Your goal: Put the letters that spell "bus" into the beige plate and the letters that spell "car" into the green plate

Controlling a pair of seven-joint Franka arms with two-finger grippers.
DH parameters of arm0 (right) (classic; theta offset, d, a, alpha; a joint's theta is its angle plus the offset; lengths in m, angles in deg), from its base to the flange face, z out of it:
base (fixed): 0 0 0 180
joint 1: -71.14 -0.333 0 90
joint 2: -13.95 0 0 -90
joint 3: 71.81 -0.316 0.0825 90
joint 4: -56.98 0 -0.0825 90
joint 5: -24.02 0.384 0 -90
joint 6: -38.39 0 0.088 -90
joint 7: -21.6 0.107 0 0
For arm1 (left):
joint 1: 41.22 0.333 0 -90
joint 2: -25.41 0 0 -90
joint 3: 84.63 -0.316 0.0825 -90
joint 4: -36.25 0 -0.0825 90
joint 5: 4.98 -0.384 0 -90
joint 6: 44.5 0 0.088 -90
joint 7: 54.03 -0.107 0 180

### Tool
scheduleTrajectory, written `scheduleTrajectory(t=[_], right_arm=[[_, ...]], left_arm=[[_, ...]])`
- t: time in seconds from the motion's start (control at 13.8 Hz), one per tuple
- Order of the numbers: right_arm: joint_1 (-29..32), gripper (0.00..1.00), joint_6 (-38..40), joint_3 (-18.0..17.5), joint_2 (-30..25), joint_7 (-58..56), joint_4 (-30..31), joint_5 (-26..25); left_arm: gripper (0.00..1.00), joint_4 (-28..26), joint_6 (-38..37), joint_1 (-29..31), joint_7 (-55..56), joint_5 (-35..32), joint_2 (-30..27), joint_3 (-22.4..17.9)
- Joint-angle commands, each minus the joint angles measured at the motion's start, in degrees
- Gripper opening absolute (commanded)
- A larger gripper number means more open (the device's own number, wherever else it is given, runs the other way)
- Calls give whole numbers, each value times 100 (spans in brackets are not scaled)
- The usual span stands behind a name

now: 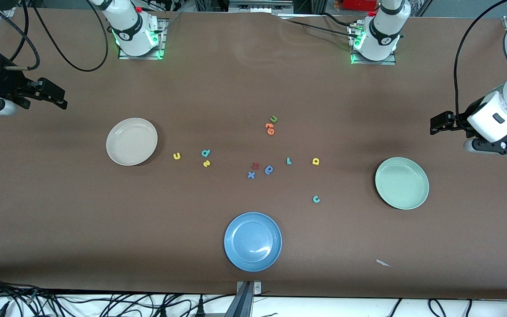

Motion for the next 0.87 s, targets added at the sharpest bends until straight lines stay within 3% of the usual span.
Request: scheduleTrajectory(t=[0.0, 0.79], right_arm=[[2, 100, 82, 1, 31, -36, -94, -5], [2, 100, 82, 1, 31, -27, -94, -5]], left_arm=[[100, 62, -89, 26, -127, 108, -41, -10], [100, 97, -151, 26, -127, 100, -120, -19]])
